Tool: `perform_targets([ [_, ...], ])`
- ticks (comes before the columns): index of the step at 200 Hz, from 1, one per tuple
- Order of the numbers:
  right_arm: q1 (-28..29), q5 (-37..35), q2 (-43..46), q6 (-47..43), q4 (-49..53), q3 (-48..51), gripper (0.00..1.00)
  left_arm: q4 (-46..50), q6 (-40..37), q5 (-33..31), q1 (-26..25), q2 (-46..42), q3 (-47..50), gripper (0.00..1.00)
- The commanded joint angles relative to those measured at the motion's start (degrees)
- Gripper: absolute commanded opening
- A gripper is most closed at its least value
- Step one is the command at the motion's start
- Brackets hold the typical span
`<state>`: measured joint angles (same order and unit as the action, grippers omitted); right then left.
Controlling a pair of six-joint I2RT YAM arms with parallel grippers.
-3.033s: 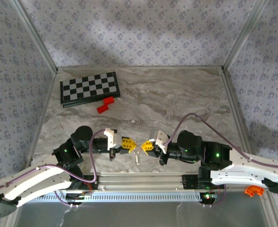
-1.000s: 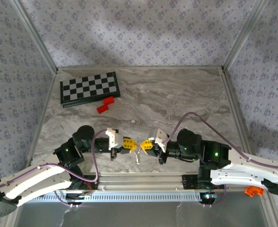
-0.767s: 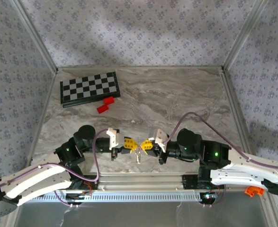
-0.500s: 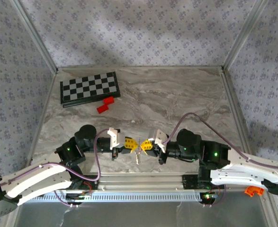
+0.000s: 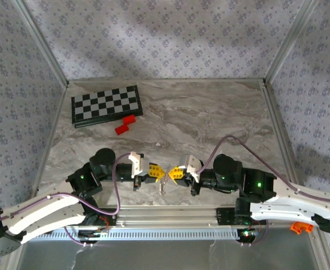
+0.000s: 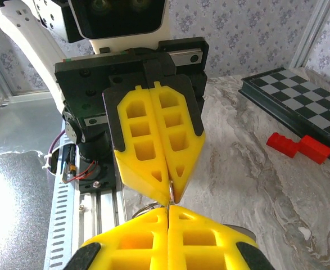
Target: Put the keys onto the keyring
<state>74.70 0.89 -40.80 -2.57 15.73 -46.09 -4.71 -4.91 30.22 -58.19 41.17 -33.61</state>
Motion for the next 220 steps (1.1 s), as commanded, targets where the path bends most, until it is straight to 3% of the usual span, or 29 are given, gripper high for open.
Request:
perform_targets([
  [1, 0.2, 1.3, 0.9, -1.4, 1.1, 0.1, 0.00, -3.3, 0.3, 0.2, -0.1, 0.1, -2.4, 0.00],
  [220, 0.9, 1.7, 0.7, -3.3, 3.7, 0.8, 0.00, -4.9, 1.9, 1.5, 0.0, 1.7, -2.3, 0.00],
])
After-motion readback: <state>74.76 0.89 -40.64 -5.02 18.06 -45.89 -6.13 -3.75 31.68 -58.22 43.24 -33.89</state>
